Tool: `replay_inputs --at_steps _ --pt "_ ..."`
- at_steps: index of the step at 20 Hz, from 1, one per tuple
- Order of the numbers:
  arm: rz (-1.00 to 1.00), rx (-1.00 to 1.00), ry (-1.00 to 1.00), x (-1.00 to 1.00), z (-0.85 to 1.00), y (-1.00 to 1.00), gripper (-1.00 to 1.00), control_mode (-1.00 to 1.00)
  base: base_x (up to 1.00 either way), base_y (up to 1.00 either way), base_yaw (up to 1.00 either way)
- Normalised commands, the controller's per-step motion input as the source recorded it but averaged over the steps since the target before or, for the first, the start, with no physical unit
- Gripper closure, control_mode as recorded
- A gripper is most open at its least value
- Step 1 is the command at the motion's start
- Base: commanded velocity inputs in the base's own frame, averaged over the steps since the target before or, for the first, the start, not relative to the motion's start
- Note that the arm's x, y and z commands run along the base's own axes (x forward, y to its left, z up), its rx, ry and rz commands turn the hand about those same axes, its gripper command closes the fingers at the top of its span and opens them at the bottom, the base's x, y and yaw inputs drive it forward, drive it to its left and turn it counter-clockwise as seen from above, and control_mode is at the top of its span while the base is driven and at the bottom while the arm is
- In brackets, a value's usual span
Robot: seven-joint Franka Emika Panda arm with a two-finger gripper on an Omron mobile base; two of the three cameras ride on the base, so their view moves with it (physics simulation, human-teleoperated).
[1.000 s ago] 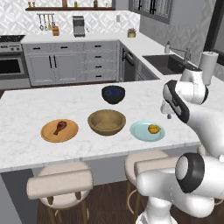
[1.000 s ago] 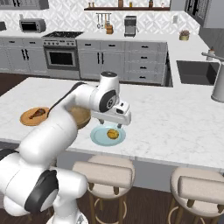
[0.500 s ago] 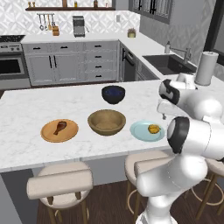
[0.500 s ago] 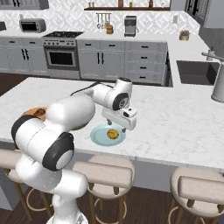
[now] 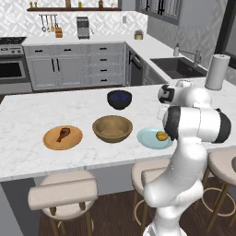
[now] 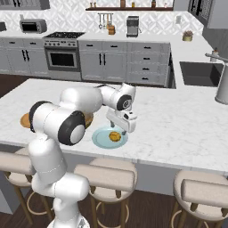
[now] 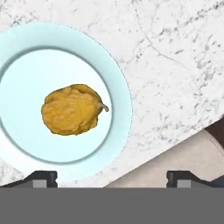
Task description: Pick the chicken drumstick and squash from their plates and place them in the bowl. Then put the bowl in the fridge.
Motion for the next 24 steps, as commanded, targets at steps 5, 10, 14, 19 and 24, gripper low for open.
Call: replay_inputs --at_steps 5,10,14,19,24 --pt "-0.12 0.0 0.09 0.26 -0.45 0.16 -1.0 -1.0 0.0 0.0 0.0" --pt "-0.1 0.0 0.07 0.14 -0.32 0.0 -1.0 -1.0 0.0 0.0 0.0" --pt "-0.1 0.0 0.06 0.12 -0.26 0.04 -1.0 -1.0 0.0 0.0 0.0" --pt "-0.08 0.0 0.02 0.25 -0.24 0.11 -1.0 -1.0 0.0 0.0 0.0" --pt "-0.06 0.0 0.0 0.07 -0.12 0.02 -1.0 -1.0 0.0 0.0 0.0"
